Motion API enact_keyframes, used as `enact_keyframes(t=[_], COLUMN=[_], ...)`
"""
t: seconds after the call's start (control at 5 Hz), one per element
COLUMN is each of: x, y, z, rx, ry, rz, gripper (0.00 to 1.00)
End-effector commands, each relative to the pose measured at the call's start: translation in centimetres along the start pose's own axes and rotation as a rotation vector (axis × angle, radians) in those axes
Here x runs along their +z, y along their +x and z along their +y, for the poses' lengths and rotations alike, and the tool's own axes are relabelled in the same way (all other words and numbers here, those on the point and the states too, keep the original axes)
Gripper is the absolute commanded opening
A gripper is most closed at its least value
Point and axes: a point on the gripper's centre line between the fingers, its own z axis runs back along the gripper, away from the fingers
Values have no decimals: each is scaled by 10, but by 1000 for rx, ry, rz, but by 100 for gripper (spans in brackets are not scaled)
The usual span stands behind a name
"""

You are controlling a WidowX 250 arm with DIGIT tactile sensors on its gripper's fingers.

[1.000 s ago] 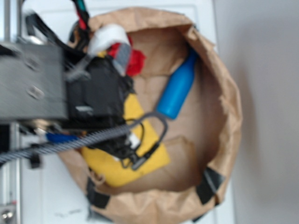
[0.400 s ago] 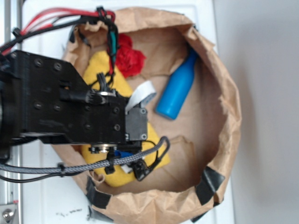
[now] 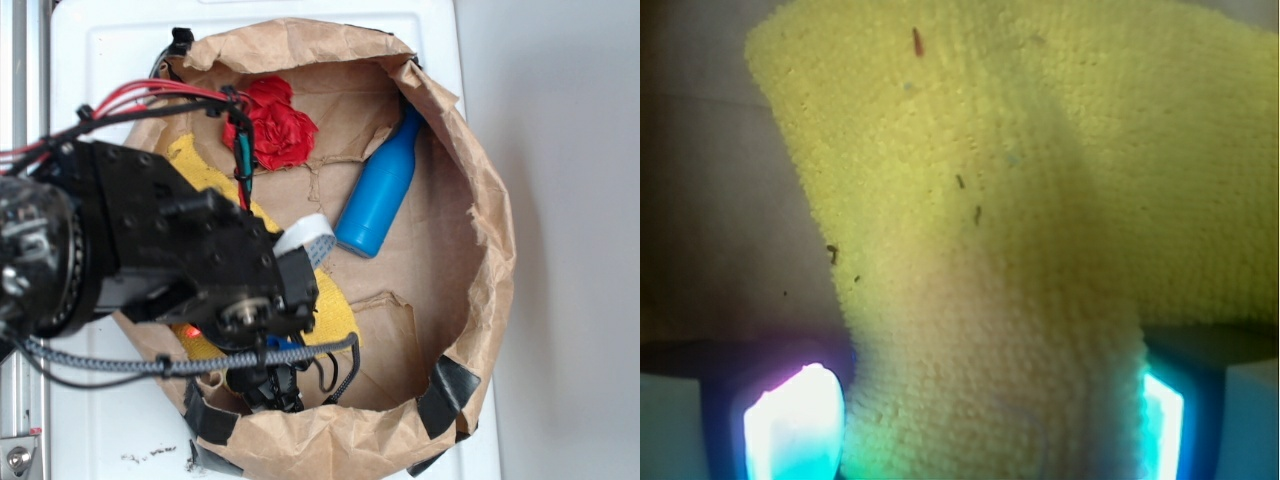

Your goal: Grab the yellow cloth.

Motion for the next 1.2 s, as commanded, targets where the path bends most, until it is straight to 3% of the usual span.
enact_keyframes(t=[0.0, 0.2, 0.4, 0.6, 1.0], x=[1, 0, 5, -6, -2], y=[7, 11, 13, 7, 7], z=[14, 26, 27, 17, 11], rx=[-47, -30, -18, -17, 15], ry=[66, 96, 99, 96, 37], rz=[-71, -82, -108, -115, -119], gripper=[100, 100, 0, 0, 0])
